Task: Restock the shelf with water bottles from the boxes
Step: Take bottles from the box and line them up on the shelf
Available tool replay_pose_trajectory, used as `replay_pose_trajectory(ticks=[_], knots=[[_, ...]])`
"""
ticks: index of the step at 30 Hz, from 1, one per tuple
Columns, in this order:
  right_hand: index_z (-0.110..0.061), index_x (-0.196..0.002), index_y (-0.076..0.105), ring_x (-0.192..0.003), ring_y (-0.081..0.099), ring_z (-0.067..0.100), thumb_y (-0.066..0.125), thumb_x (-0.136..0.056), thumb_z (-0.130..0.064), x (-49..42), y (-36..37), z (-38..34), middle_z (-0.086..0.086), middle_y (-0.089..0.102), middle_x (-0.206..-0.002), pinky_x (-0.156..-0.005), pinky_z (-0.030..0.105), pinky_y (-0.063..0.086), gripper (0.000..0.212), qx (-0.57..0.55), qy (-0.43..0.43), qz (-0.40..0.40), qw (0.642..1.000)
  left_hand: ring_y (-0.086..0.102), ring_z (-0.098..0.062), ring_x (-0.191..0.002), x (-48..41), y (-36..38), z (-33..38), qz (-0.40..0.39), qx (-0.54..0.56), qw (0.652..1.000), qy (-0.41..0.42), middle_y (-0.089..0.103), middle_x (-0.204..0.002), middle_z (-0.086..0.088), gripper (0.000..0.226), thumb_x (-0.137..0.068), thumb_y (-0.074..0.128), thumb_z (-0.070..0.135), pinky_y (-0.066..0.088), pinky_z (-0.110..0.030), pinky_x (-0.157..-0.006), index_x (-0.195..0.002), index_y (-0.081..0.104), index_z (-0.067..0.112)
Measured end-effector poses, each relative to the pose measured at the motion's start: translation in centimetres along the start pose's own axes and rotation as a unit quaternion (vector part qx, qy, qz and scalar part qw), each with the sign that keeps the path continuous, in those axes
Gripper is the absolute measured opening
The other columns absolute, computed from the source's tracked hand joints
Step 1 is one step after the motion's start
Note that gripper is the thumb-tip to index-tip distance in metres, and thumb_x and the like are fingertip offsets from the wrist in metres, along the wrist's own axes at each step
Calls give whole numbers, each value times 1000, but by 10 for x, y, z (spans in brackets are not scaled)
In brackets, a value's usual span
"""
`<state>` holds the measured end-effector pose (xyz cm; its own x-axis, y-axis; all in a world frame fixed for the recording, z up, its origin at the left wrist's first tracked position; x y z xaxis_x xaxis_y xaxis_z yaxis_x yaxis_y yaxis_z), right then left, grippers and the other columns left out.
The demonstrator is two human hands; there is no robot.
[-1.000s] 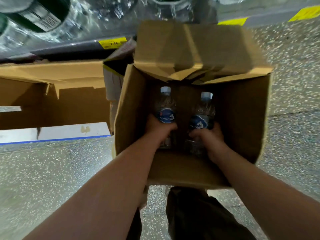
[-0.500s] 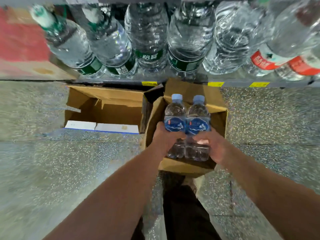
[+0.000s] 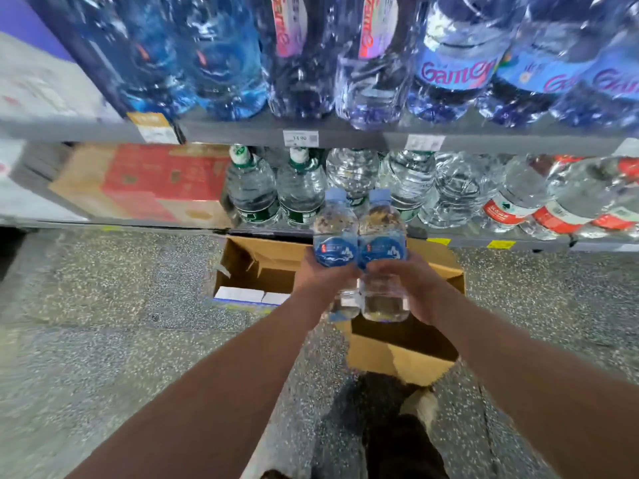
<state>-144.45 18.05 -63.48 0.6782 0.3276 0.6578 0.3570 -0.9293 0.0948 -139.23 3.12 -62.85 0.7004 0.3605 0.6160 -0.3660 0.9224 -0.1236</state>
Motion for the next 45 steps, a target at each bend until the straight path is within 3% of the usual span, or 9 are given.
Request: replay_pose_trajectory(ticks=[4, 9, 12, 14, 22, 28, 34, 42, 45], knots=[[-10, -104, 62, -74, 64, 20, 79, -67, -8, 58, 52, -74, 3, 69, -81, -70, 37, 49, 40, -18, -64, 10, 998, 63, -23, -97, 51, -53, 72, 0, 50, 995, 83, 63, -114, -12, 86, -51, 88, 12, 49, -26, -65, -124, 44, 4], [-1, -108, 65, -74, 69, 16, 86, -50, -14, 129, 98, -155, 6, 73, -85, -64, 28, 54, 63, -13, -170, 2, 985, 65, -7, -72, 119, -105, 159, -27, 66, 975, 211, 68, -88, 0, 55, -57, 84, -1, 49, -18, -63, -106, 60, 2], [-7, -114, 66, -88, 71, 25, 88, -48, -28, 164, 119, -191, 9, 74, -99, -74, 36, 58, 73, -6, -191, 4, 982, 70, -13, -79, 153, -128, 201, -17, 63, 960, 271, 72, -92, -8, 65, -46, 82, 9, 53, -22, -65, -106, 64, -5], [-12, -114, 66, -94, 69, 26, 89, -40, -34, 180, 126, -215, 7, 74, -100, -85, 43, 54, 80, -2, -207, 11, 978, 69, -20, -94, 177, -140, 222, 6, 76, 959, 273, 70, -104, -8, 77, -42, 83, 22, 55, -29, -72, -113, 60, 5], [-10, -119, 57, -82, 59, 16, 85, -62, -14, 242, 141, -298, 8, 68, -107, -62, 29, 39, 63, 29, -260, -28, 965, 63, -13, -86, 242, -157, 282, 70, 123, 942, 303, 65, -104, -5, 56, -67, 80, -2, 46, -16, -58, -113, 51, 9], [-3, -116, 60, -77, 65, 14, 79, -72, -6, 263, 150, -322, 8, 70, -96, -61, 25, 41, 48, 58, -292, -74, 952, 66, -22, -94, 250, -164, 292, 109, 150, 936, 300, 68, -104, -6, 57, -62, 84, 3, 48, -28, -71, -111, 56, 11], [-4, -118, 57, -82, 63, 17, 77, -74, -5, 260, 175, -338, 12, 69, -105, -62, 27, 41, 49, 60, -296, -56, 952, 65, -18, -89, 249, -189, 311, 91, 151, 929, 326, 67, -99, 0, 52, -64, 83, 1, 47, -23, -67, -108, 56, 13], [-11, -110, 60, -87, 64, 15, 78, -72, -5, 247, 238, -341, 4, 71, -98, -64, 26, 43, 43, 25, -293, -13, 956, 66, -26, -98, 216, -257, 332, 41, 123, 934, 332, 69, -105, -7, 59, -59, 84, -2, 54, -38, -85, -112, 59, 8], [-11, -108, 58, -84, 62, 15, 78, -72, -5, 239, 259, -340, 5, 68, -98, -68, 28, 44, 42, 9, -291, 0, 957, 66, -19, -91, 205, -279, 336, 33, 107, 935, 336, 69, -99, -3, 51, -61, 83, -5, 52, -24, -71, -104, 60, 11]])
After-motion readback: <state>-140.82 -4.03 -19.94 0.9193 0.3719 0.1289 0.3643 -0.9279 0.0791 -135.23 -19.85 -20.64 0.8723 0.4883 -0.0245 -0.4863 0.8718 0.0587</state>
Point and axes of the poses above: each hand's wrist, its own x-axis away from the middle knuckle, its own y-axis out of the palm, z = x × y, the point moved 7 cm from there along -x, towards the middle knuckle
